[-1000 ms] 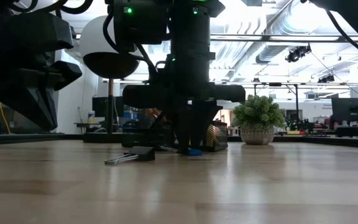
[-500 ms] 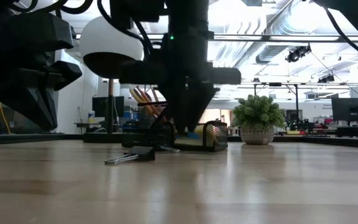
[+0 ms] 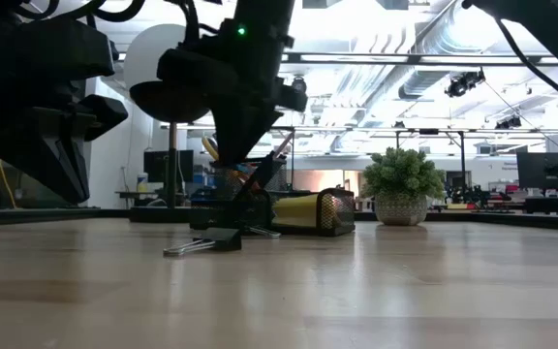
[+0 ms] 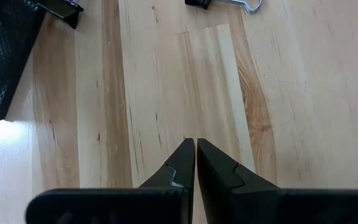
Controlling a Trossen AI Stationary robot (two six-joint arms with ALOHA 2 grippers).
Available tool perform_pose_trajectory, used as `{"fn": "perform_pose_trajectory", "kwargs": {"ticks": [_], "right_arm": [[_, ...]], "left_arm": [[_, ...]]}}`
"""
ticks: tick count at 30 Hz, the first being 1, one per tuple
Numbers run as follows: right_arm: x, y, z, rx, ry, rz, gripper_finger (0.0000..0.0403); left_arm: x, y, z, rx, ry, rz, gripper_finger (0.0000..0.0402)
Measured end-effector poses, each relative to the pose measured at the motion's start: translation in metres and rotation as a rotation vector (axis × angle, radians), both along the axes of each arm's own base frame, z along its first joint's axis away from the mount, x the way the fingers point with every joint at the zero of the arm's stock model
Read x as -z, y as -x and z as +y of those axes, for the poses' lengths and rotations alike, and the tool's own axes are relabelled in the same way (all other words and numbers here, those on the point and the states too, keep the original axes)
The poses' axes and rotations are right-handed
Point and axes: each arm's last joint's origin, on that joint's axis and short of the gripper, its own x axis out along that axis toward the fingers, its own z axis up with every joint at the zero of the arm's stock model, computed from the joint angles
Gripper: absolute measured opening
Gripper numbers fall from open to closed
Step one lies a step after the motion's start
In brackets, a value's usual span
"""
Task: Pick and place office supplies into organizer
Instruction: Put the blue eraser into the black organizer
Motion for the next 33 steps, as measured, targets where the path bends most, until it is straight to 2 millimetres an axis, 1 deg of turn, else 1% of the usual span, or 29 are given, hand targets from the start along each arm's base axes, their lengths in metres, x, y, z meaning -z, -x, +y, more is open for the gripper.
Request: {"fn": "perform_pose_trajectory", "kwargs": {"ticks": [3, 7, 12, 18, 20, 25, 30, 33], "right_arm": [[0.000, -0.002, -0.012, -0.061, -0.005, 0.022, 0.0074], [0.000, -0.004, -0.030, -0.092, 0.020, 0.044, 0.0074], [0.000, -0.007, -0.044, -0.179, 0.009, 0.044, 0.0074], [-0.001, -0.010, -0.047, -0.273, 0.039, 0.045, 0.0074], [0.003, -0.012, -0.047, -0.283, 0.050, 0.050, 0.0074], [0.020, -0.015, -0.049, -0.280, 0.108, 0.108, 0.0074], [0.026, -0.016, -0.054, -0.253, 0.167, 0.129, 0.0074], [0.028, -0.016, -0.058, -0.247, 0.162, 0.132, 0.0074]], "left_arm": [[0.000, 0.000, 0.000, 0.000, 0.001, 0.001, 0.0007], [0.000, 0.000, 0.000, 0.003, 0.006, 0.003, 0.0008], [0.000, 0.000, 0.000, 0.004, 0.010, 0.005, 0.0007], [0.000, 0.000, 0.000, 0.004, 0.010, 0.005, 0.0008], [0.000, 0.000, 0.000, 0.005, 0.010, 0.005, 0.0007], [0.000, 0.000, 0.000, 0.005, 0.009, 0.006, 0.0008], [0.000, 0.001, 0.000, 0.001, 0.010, 0.008, 0.0007], [0.000, 0.001, 0.000, -0.002, 0.011, 0.009, 0.0007]]}}
